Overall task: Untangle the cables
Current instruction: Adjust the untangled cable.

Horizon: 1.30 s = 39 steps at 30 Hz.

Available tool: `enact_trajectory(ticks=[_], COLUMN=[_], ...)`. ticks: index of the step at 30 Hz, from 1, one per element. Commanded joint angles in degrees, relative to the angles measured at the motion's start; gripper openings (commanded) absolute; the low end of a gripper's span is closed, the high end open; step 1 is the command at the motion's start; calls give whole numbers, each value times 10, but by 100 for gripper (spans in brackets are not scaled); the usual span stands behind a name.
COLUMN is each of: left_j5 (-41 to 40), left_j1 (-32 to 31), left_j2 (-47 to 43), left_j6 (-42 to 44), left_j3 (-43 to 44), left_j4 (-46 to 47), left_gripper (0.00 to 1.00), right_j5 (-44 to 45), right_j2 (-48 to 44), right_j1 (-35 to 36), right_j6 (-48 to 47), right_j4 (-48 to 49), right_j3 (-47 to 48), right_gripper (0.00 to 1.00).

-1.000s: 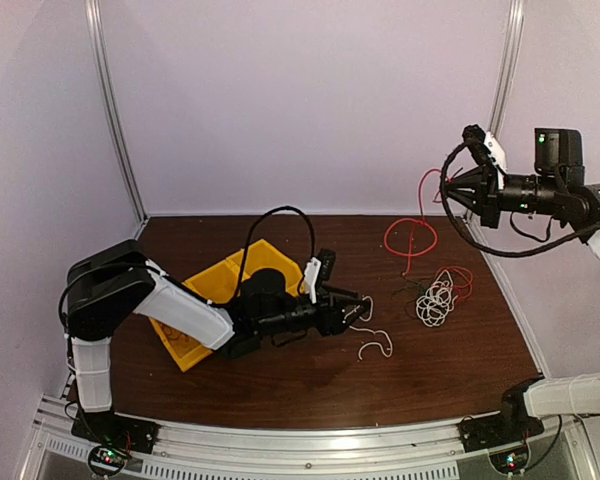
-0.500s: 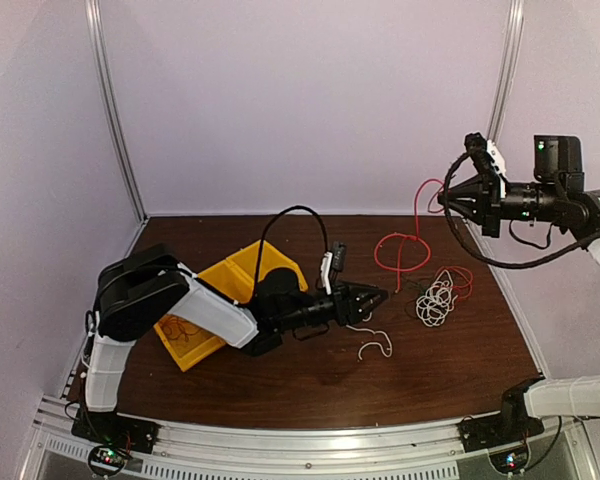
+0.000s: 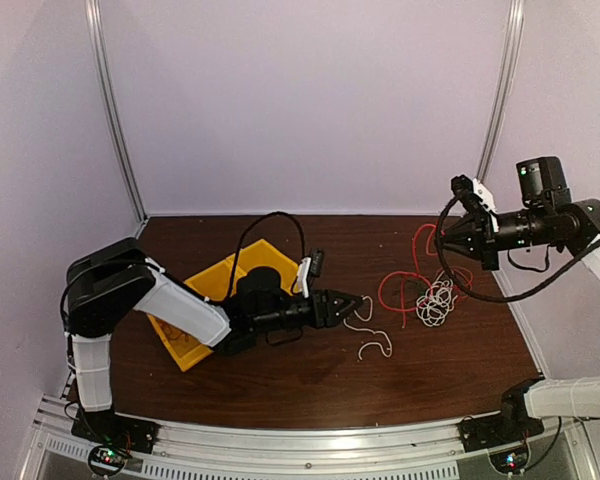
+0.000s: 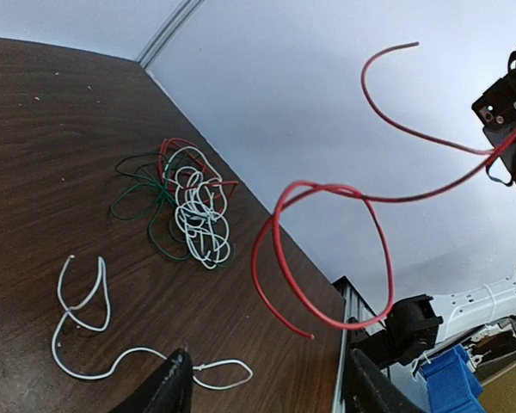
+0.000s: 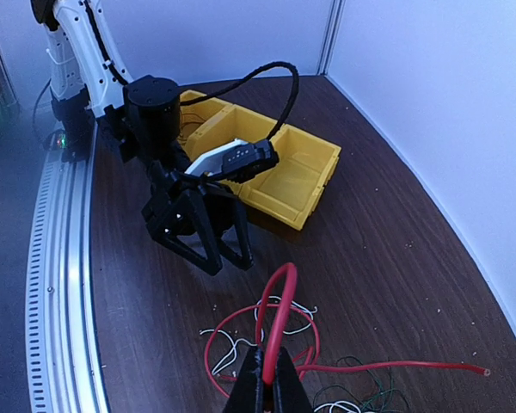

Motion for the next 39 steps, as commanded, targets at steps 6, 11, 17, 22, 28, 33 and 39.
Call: enact_trajectory(ticks=[6, 11, 17, 22, 28, 33, 39], left_j5=[-44, -21, 5, -8, -60, -37, -38], left_j1=[-1, -10, -19, -21, 3, 45, 57], left_j2=[-23, 15, 59, 91, 110, 120, 127], left_j6=[94, 111, 112, 113, 52, -3, -3], left_j3=[146, 224, 271, 302, 306, 282, 278], left_j4=[-287, -395, -441, -472, -458, -401, -409], left_gripper=[63, 63, 63, 62, 59, 56, 55], right_j5=[-6, -6, -12, -24, -62, -90, -150], right_j2=[-4, 3, 8, 10, 10, 5, 20], right_j1=[39, 48, 54, 57, 57, 41, -4], right_j6=[-3, -2, 0, 3, -11, -36, -45], right_j4=[-17, -17, -14, -20, -69, -147, -180], right_j3=[-34, -32, -32, -23, 23, 137, 272], right_gripper=[2, 2, 2, 2, 1, 0, 0])
